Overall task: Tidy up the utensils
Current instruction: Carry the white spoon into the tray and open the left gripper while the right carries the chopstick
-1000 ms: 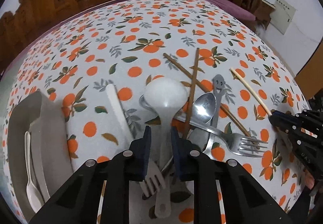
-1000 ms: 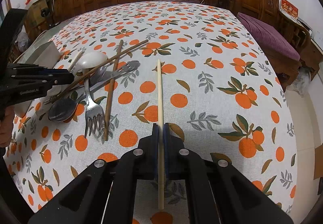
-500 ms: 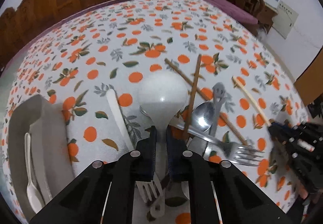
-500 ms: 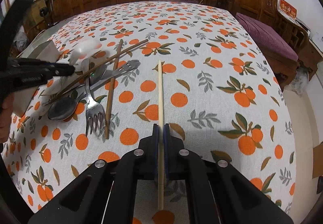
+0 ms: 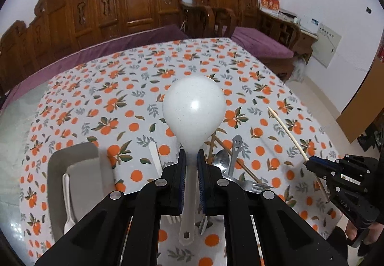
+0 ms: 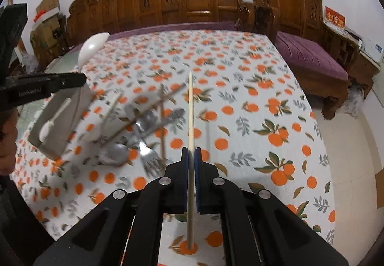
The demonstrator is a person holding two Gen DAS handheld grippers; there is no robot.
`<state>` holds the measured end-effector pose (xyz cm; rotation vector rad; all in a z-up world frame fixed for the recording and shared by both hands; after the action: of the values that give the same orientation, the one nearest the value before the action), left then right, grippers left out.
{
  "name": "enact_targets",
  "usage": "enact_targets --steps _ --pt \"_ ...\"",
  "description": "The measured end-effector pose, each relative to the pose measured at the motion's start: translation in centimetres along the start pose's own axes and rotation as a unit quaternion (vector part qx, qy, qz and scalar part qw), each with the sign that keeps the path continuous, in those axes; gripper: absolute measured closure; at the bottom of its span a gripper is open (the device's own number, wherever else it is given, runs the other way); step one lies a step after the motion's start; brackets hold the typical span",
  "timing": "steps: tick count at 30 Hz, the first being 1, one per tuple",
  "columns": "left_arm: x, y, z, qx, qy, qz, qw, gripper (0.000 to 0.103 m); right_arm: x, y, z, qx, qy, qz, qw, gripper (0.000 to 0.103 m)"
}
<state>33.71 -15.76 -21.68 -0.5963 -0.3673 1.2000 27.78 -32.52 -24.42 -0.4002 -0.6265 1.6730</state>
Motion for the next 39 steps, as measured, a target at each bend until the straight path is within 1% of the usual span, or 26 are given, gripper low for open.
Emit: enact_targets --steps 8,12,16,26,33,39 --pt "1.9 0.7 3.8 -0.018 -0.007 0.005 0.9998 0.095 4.1 -1.8 2.0 -0.021 -0.020 0.019 0.999 0.097" --pt "4.1 1.3 5.3 -0.025 -0.015 0.016 0.9994 0.095 6.4 -2.3 2.2 -0.025 -0.030 0.030 0.999 0.097" --pt "6.3 2.3 6.1 -0.026 -0.024 0.027 0.9990 0.095 8.5 -2.7 2.1 -0.029 -0.041 0.039 0.998 0.097" --pt "12.1 4.2 5.4 -0.014 -0.045 0.061 0.9971 0.095 13.8 -3.6 1.4 -0.026 -0.064 0.066 0.995 0.097" --pt "15.8 5.8 2.9 0.011 -0.046 0.098 0.9941 0.095 16.4 -4.0 1.2 -0.028 -0.080 0.079 0.993 0.097" --pt "17.5 7.5 0.8 0.033 -0.053 0.111 0.9918 0.095 17.8 -4.5 1.1 -0.029 -0.088 0.087 0.992 0.097"
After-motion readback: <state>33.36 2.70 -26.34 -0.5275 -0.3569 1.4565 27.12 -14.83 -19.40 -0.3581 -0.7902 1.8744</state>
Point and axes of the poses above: each gripper's, at about its wrist camera, not at the fingertips, and z roughly against the way its jaws point, x to its left, y to its underside, the point moved 8 cm from there along -z, roughly the way its jaws point, and after that the axes turned 2 degrees about x, right-handed, at the moved point
